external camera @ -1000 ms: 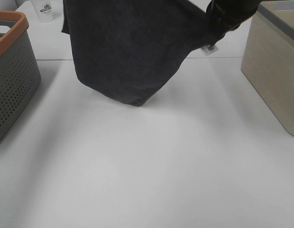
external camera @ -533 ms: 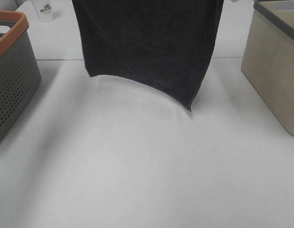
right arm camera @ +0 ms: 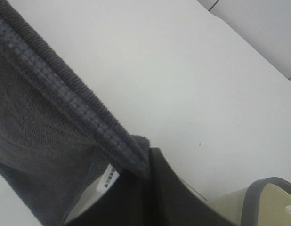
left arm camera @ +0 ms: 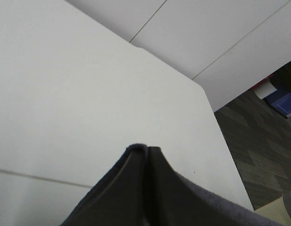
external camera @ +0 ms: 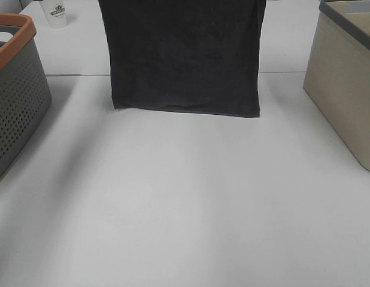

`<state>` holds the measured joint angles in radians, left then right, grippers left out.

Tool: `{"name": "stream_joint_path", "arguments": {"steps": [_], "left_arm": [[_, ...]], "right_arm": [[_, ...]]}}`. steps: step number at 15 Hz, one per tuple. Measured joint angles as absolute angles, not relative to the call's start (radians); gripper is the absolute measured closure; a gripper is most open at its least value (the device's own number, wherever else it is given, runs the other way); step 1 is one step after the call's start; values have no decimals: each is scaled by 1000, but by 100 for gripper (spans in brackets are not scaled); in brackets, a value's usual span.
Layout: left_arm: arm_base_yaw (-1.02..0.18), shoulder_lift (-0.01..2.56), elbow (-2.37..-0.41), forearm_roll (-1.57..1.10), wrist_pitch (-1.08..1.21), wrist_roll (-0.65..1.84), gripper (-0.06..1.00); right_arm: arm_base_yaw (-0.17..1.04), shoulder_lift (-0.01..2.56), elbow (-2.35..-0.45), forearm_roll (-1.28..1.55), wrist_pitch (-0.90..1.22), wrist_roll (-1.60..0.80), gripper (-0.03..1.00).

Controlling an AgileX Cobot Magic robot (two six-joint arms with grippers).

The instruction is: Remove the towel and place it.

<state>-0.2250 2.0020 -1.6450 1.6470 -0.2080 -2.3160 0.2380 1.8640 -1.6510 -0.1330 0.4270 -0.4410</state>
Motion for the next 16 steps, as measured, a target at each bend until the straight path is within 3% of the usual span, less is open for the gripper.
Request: {"name": "stream_joint_path", "arguments": {"steps": [3, 6, 13, 16], "left_arm": [[-213, 2105, -1862, 1645, -240, -2228, 94], [-201, 2122, -1816, 1687, -284, -2211, 94], [-284, 1931, -1277, 1704, -223, -2132, 94], [-293, 1843, -1069, 1695, -231, -2129, 94]], "right_arm": [[215, 1936, -1764, -112, 394, -424, 95], [213, 1947, -1772, -102, 377, -409, 95], [215, 1704, -1067, -80, 87, -372, 95], [236, 1629, -884, -11, 47, -372, 95]]}}
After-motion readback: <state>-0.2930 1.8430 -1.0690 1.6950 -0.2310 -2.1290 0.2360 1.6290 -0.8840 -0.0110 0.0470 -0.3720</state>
